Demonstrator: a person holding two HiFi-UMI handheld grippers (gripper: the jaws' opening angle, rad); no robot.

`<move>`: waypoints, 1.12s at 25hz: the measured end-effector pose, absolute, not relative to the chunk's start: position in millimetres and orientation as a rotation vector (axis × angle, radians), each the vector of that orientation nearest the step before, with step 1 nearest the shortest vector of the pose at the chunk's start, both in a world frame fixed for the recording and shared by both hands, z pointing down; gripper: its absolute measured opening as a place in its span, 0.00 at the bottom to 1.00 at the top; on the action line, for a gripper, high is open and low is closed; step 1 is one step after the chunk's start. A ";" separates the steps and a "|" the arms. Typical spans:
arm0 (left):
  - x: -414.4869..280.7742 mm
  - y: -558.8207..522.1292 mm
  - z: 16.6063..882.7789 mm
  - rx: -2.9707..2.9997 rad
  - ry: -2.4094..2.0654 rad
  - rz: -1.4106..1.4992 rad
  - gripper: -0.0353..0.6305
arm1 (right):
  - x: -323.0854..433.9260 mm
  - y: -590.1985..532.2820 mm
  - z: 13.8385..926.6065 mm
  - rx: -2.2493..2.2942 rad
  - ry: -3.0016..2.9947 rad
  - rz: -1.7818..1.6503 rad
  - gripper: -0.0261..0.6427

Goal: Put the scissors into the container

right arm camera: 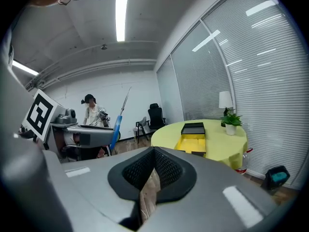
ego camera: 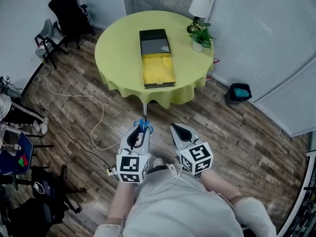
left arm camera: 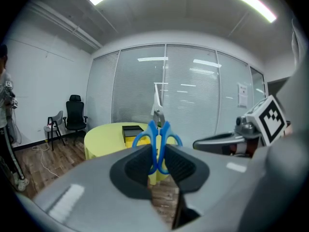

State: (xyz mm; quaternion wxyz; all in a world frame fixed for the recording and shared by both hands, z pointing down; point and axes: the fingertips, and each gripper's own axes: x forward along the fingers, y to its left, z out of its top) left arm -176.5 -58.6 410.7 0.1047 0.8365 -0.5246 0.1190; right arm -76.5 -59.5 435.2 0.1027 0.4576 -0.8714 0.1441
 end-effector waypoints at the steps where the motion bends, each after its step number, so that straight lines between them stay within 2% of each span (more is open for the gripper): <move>1: -182.6 -67.2 412.7 2.461 -1.541 0.346 0.18 | -81.5 -68.0 436.5 1.357 -2.565 0.430 0.04; 14: -190.1 -162.7 444.4 2.395 -1.500 0.384 0.18 | -84.1 -174.8 459.2 1.363 -2.527 0.481 0.04; 28: -154.0 -333.0 453.0 2.265 -1.608 0.412 0.18 | -46.4 -363.6 454.9 1.232 -2.594 0.467 0.04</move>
